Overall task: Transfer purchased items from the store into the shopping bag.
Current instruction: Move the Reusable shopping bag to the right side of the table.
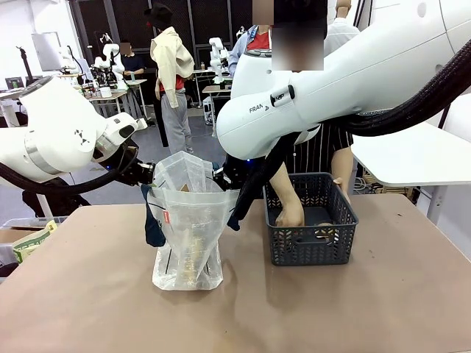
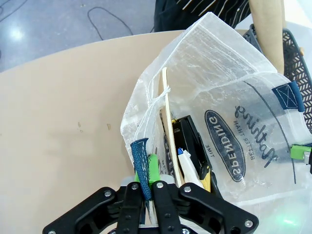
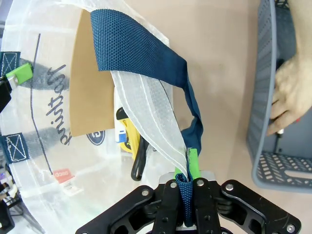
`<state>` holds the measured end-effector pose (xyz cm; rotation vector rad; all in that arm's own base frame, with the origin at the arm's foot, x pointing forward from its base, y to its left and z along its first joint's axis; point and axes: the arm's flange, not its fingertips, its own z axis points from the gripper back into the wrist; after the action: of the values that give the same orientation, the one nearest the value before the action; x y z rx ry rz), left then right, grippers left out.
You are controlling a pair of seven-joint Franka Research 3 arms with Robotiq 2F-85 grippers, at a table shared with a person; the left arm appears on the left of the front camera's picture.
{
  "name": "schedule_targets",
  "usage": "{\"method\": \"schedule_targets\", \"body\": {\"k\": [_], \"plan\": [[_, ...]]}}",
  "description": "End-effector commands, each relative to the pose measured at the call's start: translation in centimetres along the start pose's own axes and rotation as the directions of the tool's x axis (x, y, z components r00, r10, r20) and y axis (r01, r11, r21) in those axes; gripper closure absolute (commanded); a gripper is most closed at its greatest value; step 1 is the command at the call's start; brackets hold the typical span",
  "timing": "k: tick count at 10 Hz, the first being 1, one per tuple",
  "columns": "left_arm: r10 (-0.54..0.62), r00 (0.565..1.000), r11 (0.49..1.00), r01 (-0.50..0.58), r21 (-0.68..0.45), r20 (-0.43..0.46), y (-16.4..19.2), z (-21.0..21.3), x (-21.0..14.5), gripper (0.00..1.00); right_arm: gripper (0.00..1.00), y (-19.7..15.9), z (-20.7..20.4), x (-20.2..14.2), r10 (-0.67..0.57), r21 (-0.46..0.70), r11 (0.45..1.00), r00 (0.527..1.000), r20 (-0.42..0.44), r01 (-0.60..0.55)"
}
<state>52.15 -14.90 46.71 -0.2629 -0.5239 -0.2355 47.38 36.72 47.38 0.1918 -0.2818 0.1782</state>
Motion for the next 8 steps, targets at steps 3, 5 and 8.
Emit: {"method": "schedule_targets", "body": {"k": [3,5,8], "plan": [[0.001,1.0,1.0,-0.001,0.002,0.002,0.08,0.32,-0.23,1.0,1.0,-0.01,0.02,-0.09,-0.002,0.006,1.0,1.0,-0.004,0.002],[0.001,1.0,1.0,-0.001,0.002,0.002,0.08,0.32,-0.23,1.0,1.0,-0.01,0.02,-0.09,-0.002,0.006,1.0,1.0,-0.004,0.002],[0.001,1.0,1.0,-0.001,0.002,0.002,0.08,0.32,-0.23,1.0,1.0,-0.01,0.02,-0.09,-0.002,0.006,1.0,1.0,-0.004,0.002]]}}
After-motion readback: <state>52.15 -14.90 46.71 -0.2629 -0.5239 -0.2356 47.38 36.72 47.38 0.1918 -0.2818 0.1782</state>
